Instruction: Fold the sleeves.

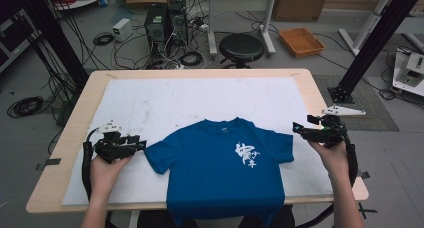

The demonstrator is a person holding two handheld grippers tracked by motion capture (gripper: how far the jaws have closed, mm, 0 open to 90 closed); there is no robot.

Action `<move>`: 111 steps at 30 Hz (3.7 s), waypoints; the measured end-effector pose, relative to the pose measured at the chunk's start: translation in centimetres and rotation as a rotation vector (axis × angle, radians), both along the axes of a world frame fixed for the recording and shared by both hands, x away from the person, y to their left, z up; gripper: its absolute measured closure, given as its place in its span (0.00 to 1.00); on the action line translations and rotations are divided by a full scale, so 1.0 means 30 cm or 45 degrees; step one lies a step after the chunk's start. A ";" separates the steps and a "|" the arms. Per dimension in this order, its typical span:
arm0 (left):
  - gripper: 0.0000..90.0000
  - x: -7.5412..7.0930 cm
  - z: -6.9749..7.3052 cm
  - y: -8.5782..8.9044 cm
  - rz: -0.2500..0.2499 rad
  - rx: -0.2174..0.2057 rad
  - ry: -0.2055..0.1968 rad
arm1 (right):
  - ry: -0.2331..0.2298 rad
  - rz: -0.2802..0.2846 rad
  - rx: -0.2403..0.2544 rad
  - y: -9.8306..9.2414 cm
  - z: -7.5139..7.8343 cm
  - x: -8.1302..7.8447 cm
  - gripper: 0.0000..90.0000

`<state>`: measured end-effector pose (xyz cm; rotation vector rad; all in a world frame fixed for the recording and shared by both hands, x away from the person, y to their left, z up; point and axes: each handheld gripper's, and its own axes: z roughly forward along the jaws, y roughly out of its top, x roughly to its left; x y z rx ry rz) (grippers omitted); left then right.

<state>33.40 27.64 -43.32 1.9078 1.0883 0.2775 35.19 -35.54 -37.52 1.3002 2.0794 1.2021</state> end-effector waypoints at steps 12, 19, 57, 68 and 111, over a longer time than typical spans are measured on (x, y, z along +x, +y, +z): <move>0.79 0.012 -0.032 -0.026 -0.032 0.047 0.114 | -0.001 -0.007 0.003 -0.006 0.001 -0.001 0.31; 0.97 0.010 -0.037 -0.030 -0.038 0.040 0.124 | -0.004 -0.010 0.002 -0.009 0.002 -0.002 0.31; 0.67 0.103 0.086 -0.595 -0.274 -0.314 0.103 | -0.010 -0.068 0.042 -0.056 0.011 -0.014 0.31; 0.46 0.000 0.163 -0.374 -0.160 -0.125 -0.269 | 0.171 -0.065 0.037 -0.071 -0.078 0.032 0.51; 0.50 -0.012 0.155 -0.120 0.089 -0.311 -0.149 | 0.166 0.195 -0.220 0.612 -0.031 0.024 0.87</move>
